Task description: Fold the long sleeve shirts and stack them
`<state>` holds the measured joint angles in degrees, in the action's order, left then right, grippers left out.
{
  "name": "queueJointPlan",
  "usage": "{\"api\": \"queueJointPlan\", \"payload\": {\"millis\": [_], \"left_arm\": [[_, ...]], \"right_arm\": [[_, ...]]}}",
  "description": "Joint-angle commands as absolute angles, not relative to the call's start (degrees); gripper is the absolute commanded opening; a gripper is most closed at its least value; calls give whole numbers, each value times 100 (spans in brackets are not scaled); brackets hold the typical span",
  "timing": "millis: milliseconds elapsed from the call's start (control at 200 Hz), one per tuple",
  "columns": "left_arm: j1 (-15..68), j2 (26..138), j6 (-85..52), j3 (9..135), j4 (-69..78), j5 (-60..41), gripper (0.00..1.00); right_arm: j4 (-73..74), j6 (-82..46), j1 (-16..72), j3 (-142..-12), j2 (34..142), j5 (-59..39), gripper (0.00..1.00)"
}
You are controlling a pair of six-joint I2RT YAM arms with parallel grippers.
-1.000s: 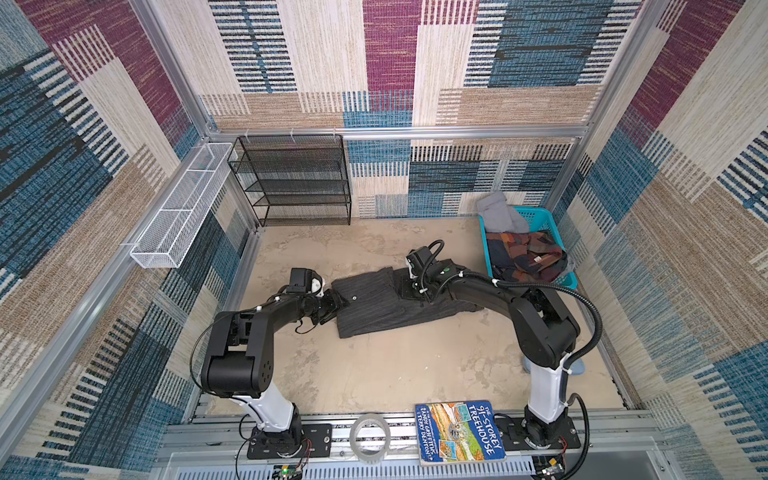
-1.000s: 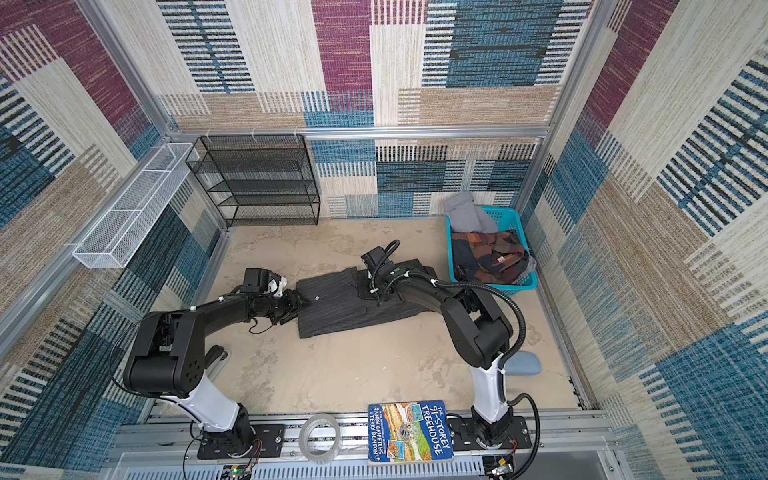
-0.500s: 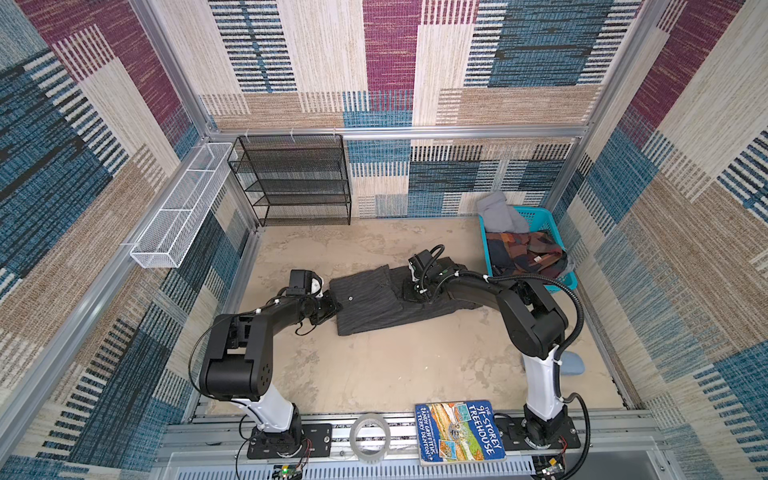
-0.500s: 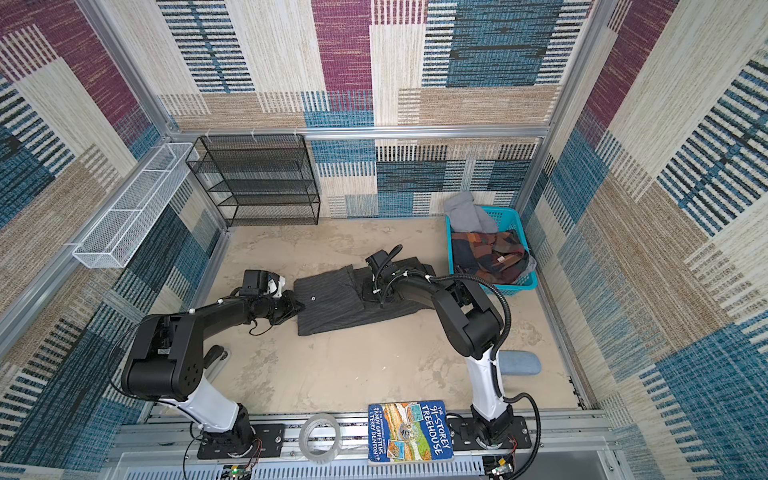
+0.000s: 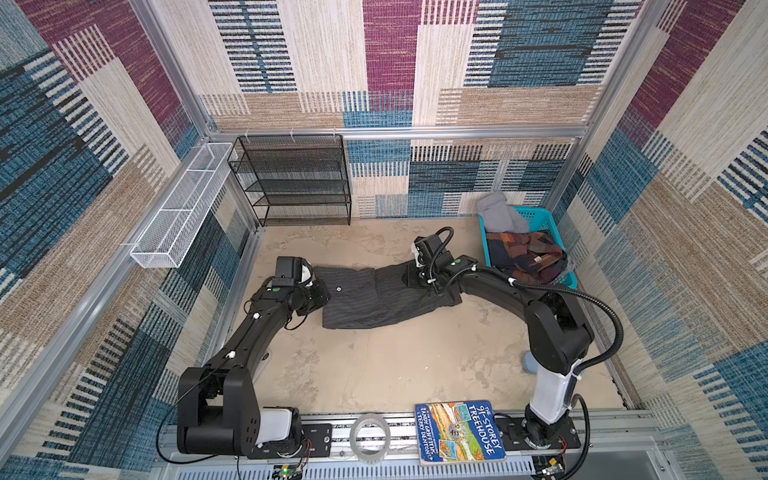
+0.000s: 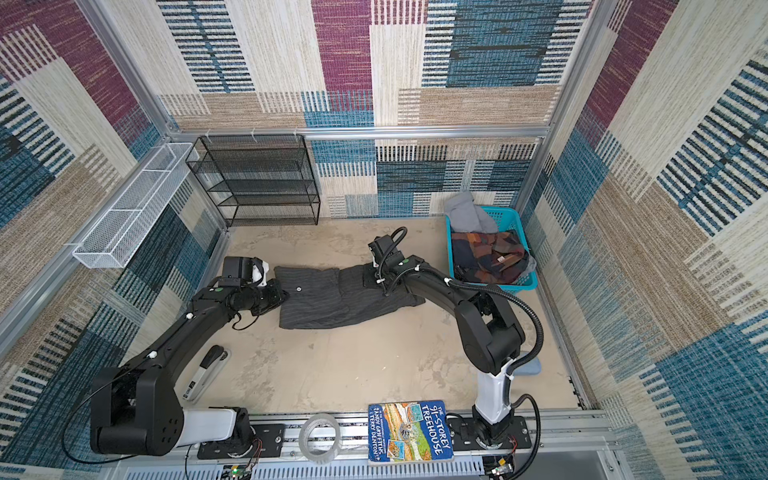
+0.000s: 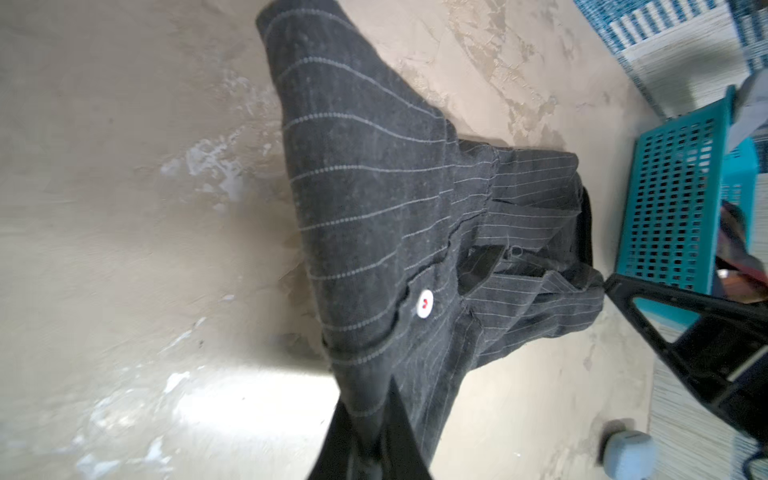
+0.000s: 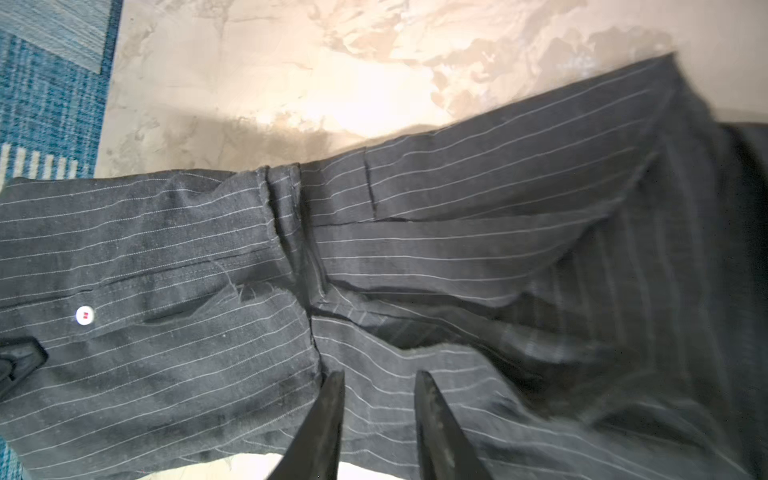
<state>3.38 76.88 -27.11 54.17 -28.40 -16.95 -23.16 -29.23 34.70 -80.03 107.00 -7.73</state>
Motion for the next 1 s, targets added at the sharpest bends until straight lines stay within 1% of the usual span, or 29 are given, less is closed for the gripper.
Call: {"api": "queueJointPlan", "payload": {"millis": [0,180,345,521,781,996], "left_arm": [[390,7603,-2328,5757,-3986,-1100,0],[577,7593,-2130,6560,-5046,-353,0],[740,7867,-1948,7432,-6045,403,0],[950,8119,-1898,8051,-6662,1251,0],[1314,8916,-1922,8995,-7670,2461,0],[1955,9725,-2293,9932,-8380,3212,0]], "right_arm": [[-2135,-2830,3527,-7976,10656,-931,32],[-2011,-2804,3741,-8228,10917,-837,33],[-1746,-2821,3779,-8156,11027,-876,33],[-1611,-2779,3823,-8147,11162,-994,33],[-1389,-2772,3841,-7767,11050,-1104,33],[-1267,-2768,3876,-7469,10961,-1099,33]]}}
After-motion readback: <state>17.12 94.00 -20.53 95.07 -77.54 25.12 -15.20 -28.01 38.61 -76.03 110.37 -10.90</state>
